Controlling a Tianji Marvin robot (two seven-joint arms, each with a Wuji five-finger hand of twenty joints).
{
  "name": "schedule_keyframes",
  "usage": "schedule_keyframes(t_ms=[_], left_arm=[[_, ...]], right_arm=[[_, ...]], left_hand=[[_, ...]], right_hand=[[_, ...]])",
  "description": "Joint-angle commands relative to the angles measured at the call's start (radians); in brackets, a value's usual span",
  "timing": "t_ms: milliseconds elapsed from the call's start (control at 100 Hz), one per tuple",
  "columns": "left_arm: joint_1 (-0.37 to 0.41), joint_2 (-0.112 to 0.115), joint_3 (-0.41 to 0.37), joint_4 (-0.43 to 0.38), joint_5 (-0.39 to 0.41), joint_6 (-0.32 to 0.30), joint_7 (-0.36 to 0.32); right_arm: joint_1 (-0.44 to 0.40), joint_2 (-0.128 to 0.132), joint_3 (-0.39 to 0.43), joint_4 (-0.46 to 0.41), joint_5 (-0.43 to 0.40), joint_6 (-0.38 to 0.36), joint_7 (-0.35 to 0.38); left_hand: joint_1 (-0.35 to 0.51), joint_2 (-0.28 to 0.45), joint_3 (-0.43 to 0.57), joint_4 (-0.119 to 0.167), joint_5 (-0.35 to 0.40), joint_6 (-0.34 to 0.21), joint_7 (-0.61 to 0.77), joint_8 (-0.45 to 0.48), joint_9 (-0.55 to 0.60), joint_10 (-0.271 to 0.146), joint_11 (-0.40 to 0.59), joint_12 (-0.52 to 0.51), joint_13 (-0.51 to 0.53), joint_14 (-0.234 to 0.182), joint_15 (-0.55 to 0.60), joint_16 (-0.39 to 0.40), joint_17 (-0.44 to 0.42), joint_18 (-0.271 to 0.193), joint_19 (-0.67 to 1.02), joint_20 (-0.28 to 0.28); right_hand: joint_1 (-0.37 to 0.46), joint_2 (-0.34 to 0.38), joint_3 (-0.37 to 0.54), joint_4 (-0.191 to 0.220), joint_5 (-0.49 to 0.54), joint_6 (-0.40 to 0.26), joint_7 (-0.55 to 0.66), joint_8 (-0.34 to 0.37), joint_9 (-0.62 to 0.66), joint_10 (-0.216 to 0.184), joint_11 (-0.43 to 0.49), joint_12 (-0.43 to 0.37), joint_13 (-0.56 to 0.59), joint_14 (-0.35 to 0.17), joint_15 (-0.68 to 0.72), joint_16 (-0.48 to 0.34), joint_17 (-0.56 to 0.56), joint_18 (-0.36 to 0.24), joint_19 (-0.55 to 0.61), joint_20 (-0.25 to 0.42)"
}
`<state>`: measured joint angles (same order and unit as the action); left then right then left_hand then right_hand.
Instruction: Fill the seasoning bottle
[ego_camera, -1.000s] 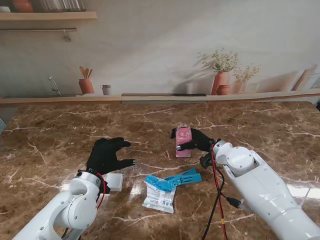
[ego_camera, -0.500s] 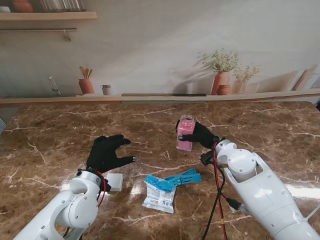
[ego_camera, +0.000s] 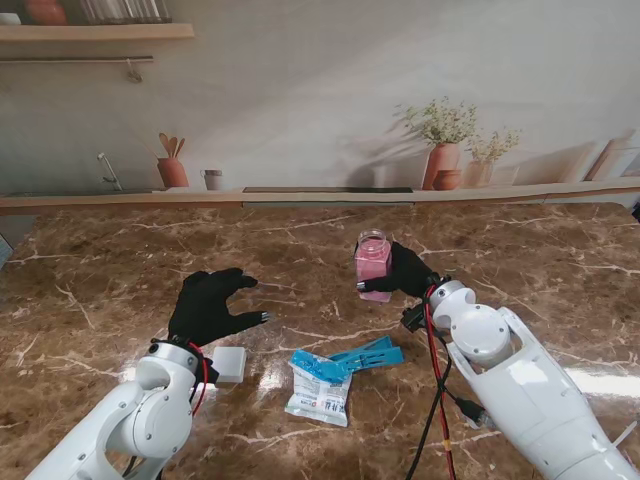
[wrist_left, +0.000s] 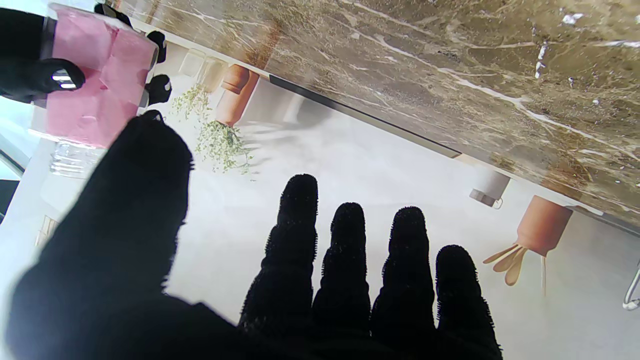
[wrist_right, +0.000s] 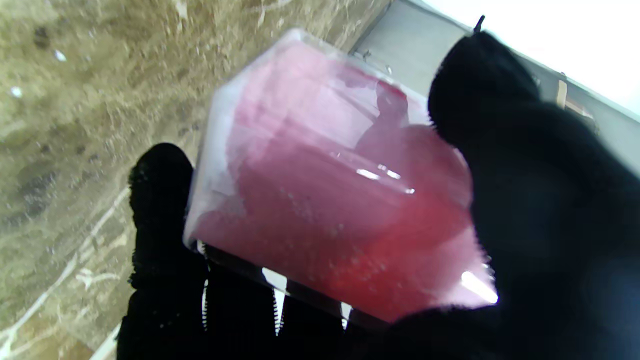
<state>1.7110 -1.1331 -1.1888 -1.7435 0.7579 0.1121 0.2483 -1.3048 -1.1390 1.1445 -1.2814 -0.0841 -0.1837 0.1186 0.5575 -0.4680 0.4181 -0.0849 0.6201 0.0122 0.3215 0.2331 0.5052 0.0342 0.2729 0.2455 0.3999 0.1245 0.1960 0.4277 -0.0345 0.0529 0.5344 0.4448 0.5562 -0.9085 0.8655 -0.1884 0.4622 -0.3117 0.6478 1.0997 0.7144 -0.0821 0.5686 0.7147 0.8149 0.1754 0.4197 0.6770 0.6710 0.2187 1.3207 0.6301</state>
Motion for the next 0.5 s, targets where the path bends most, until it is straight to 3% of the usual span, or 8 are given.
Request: schedule_keyframes(t_ms=[0, 40, 90, 190, 210, 260, 360, 490], left_arm=[[0.008, -0.003, 0.001, -0.001, 0.001, -0.002, 0.004], [0.008, -0.003, 0.0, -0.002, 0.001, -0.002, 0.004], [0.009, -0.002, -0.001, -0.004, 0.001, -0.001, 0.002], [0.01, -0.001, -0.003, -0.007, 0.004, -0.002, -0.004], [0.01, 0.0, -0.004, -0.007, 0.005, -0.002, -0.006], [0.009, 0.001, -0.006, -0.01, 0.007, -0.002, -0.011], [0.006, 0.004, -0.011, -0.015, 0.01, -0.001, -0.031], [-0.005, 0.013, -0.02, -0.025, 0.024, -0.006, -0.079]], right_arm=[[-0.012, -0.015, 0.002, 0.0, 0.019, -0.011, 0.008], [-0.015, -0.019, 0.0, 0.001, 0.02, -0.018, -0.007], [-0.018, -0.022, -0.001, 0.006, 0.015, -0.03, -0.025], [-0.026, -0.027, -0.001, 0.008, 0.022, -0.04, -0.041], [-0.027, -0.027, -0.001, 0.009, 0.024, -0.043, -0.042], [-0.031, -0.027, 0.0, 0.008, 0.029, -0.047, -0.04], [-0.039, -0.026, 0.001, 0.005, 0.025, -0.058, -0.043], [-0.054, -0.022, 0.007, -0.008, 0.005, -0.065, -0.047]], left_hand=[[0.01, 0.013, 0.003, 0.014, 0.023, 0.006, 0.004, 0.002, 0.029, -0.006, -0.017, -0.013, 0.001, -0.03, -0.012, -0.015, -0.003, -0.031, 0.008, -0.003], [0.011, 0.012, 0.003, 0.014, 0.024, 0.006, 0.004, 0.002, 0.029, -0.006, -0.017, -0.013, 0.001, -0.029, -0.012, -0.015, -0.003, -0.032, 0.008, -0.004], [0.011, 0.012, 0.004, 0.014, 0.026, 0.006, 0.005, 0.002, 0.03, -0.005, -0.017, -0.013, 0.0, -0.027, -0.012, -0.015, -0.004, -0.033, 0.007, -0.005], [0.011, 0.013, 0.004, 0.014, 0.027, 0.005, 0.004, 0.002, 0.028, -0.005, -0.019, -0.014, -0.001, -0.027, -0.012, -0.016, -0.005, -0.032, 0.002, -0.008], [0.011, 0.012, 0.004, 0.014, 0.026, 0.005, 0.004, 0.002, 0.029, -0.004, -0.019, -0.014, -0.001, -0.027, -0.012, -0.016, -0.005, -0.032, 0.002, -0.009], [0.01, 0.012, 0.004, 0.013, 0.027, 0.005, 0.004, 0.002, 0.028, -0.002, -0.02, -0.014, 0.0, -0.026, -0.011, -0.016, -0.004, -0.031, 0.001, -0.009], [0.01, 0.013, 0.005, 0.014, 0.024, 0.006, 0.003, 0.001, 0.025, 0.004, -0.021, -0.015, -0.002, -0.02, -0.011, -0.016, -0.002, -0.022, 0.008, -0.004], [0.01, 0.019, 0.002, 0.014, 0.019, 0.002, 0.004, 0.002, 0.019, 0.008, -0.023, -0.016, -0.005, -0.006, -0.004, -0.008, -0.015, 0.028, 0.093, 0.056]], right_hand=[[0.216, 0.122, 0.318, -0.065, 0.097, -0.135, 0.235, 0.061, 0.116, -0.041, 0.08, 0.137, 0.128, -0.19, 0.594, 0.14, -0.011, -0.152, 0.114, 0.059], [0.219, 0.112, 0.316, -0.066, 0.124, -0.113, 0.225, 0.029, 0.14, -0.042, 0.114, 0.192, 0.116, -0.193, 0.61, 0.153, -0.022, -0.153, 0.114, 0.064], [0.216, 0.101, 0.323, -0.066, 0.165, -0.061, 0.186, -0.075, 0.148, -0.047, 0.152, 0.261, 0.103, -0.2, 0.628, 0.171, -0.034, -0.153, 0.102, 0.07], [0.222, 0.142, 0.313, -0.068, 0.28, 0.088, 0.033, -0.391, 0.135, -0.042, 0.202, 0.359, 0.08, -0.219, 0.672, 0.219, -0.06, -0.152, 0.087, 0.085], [0.229, 0.159, 0.306, -0.065, 0.314, 0.106, 0.052, -0.494, 0.135, -0.04, 0.203, 0.372, 0.075, -0.222, 0.684, 0.223, -0.063, -0.153, 0.089, 0.094], [0.238, 0.184, 0.293, -0.064, 0.369, 0.128, 0.102, -0.635, 0.13, -0.03, 0.201, 0.393, 0.07, -0.223, 0.698, 0.234, -0.068, -0.154, 0.099, 0.109], [0.242, 0.186, 0.292, -0.063, 0.431, 0.155, 0.208, -0.773, 0.134, -0.007, 0.195, 0.408, 0.075, -0.22, 0.728, 0.255, -0.067, -0.154, 0.124, 0.147], [0.244, 0.179, 0.292, -0.063, 0.462, 0.176, 0.27, -0.854, 0.154, 0.024, 0.183, 0.408, 0.107, -0.22, 0.764, 0.28, -0.038, -0.145, 0.151, 0.205]])
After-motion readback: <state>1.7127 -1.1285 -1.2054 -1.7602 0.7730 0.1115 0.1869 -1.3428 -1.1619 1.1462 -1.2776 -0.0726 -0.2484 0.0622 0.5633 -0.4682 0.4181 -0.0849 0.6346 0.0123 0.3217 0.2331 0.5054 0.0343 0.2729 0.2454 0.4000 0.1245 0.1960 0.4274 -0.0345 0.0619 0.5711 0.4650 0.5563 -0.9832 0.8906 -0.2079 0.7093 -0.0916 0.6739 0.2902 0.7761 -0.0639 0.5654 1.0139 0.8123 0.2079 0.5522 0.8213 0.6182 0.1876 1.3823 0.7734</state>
